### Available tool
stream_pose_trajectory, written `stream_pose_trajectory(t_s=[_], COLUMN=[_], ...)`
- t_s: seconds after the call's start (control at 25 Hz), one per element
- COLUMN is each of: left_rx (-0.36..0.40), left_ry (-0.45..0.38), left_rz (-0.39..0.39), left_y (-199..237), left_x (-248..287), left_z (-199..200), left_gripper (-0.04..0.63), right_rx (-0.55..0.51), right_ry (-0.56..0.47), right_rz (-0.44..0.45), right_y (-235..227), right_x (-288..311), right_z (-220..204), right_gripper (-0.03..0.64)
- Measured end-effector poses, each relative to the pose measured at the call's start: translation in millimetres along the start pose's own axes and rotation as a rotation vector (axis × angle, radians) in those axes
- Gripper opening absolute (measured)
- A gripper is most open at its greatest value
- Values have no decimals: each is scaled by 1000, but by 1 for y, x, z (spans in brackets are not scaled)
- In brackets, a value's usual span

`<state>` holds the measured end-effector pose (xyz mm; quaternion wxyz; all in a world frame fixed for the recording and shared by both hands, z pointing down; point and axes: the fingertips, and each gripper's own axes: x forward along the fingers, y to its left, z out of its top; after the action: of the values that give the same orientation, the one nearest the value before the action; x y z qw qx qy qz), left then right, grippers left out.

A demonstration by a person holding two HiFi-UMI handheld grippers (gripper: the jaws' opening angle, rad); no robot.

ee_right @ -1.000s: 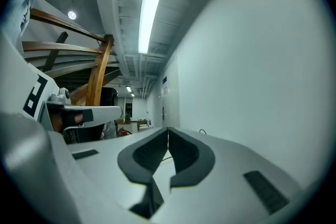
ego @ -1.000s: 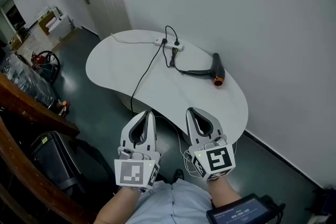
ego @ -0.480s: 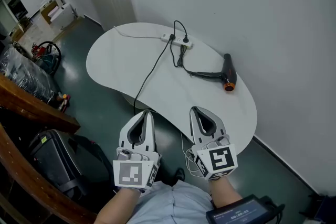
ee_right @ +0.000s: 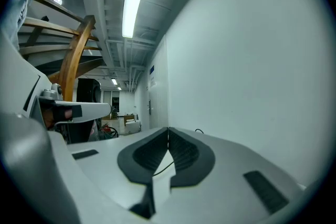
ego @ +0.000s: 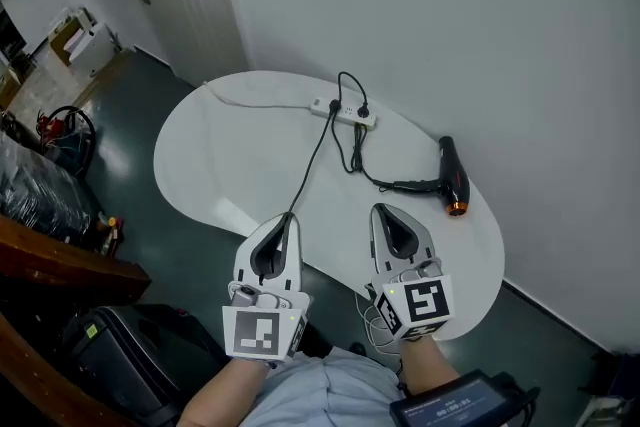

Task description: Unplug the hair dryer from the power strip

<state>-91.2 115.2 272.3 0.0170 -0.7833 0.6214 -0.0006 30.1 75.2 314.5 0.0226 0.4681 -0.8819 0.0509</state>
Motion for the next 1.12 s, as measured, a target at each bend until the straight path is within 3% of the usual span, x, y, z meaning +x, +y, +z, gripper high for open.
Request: stream_pose_trajectory(t_s=[0.16,0.36,0.6,0.8,0.96,1.12], left_rx=[-40,-36,-124,-119,-20,-93], left_ry=[-6,-17,4,11,19,0], left_rz=[-48,-128,-164,-197,-233,-230], left_y=[28,48,60,55,52,46], left_x=[28,57,78,99,117,139], left_z=[0,-1,-10,-16,-22,-7], left_gripper=[-2,-2,-2,-2,-2,-2], right_rx=[-3,-11,-20,-31,-27,-22], right_ry=[-5,-16,-10,-6,-5,-13], right_rz=[-45,-102,-155,-189,-196,-201], right_y=[3,0,-3,-20,-36,-52], right_x=[37,72,90,98,112,127], right_z=[6,13,14,14,15,23], right_gripper=[2,2,2,2,2,2])
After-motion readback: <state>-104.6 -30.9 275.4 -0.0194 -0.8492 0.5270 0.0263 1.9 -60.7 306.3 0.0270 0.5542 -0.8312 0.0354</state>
